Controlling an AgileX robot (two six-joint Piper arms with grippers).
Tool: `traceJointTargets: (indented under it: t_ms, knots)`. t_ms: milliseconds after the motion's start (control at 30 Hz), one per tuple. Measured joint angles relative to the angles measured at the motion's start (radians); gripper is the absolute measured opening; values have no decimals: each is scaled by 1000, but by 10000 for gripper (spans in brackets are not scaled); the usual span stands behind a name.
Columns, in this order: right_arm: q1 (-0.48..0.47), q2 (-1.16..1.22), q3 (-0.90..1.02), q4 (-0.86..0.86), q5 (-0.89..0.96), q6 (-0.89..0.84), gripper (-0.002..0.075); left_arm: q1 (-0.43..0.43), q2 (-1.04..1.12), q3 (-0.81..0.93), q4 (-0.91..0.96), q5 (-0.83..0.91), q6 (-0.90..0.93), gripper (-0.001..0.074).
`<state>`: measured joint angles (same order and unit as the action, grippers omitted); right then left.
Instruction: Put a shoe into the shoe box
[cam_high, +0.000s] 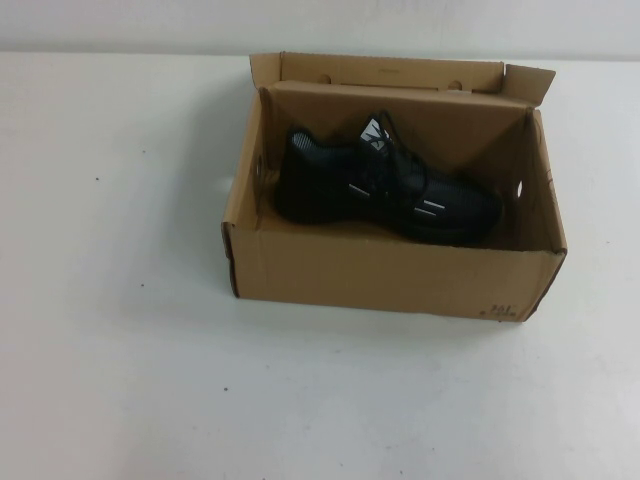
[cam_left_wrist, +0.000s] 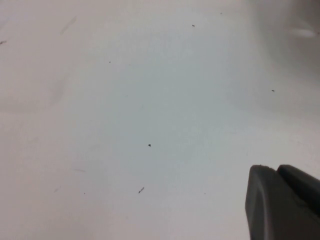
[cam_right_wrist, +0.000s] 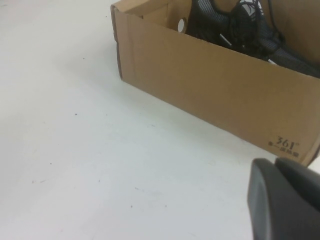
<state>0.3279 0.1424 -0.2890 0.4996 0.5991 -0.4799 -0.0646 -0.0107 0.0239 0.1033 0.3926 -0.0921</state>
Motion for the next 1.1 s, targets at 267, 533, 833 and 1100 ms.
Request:
traceJointTargets:
  t_ms: [267,533,833,1100]
  knots:
    - [-107,-66,0,0,2,0,-17,0,0,0,0,0,0,-1]
    - [-218,-152,45,-18,-69,0,-17,2,0,0,3,0,0,-2]
    - [-220,-156,216,-32,-263,3,-17,2,0,0,3,0,0,-2]
    - [-220,-156,277,-260,-274,222,-17,2,0,0,5,0,0,-2]
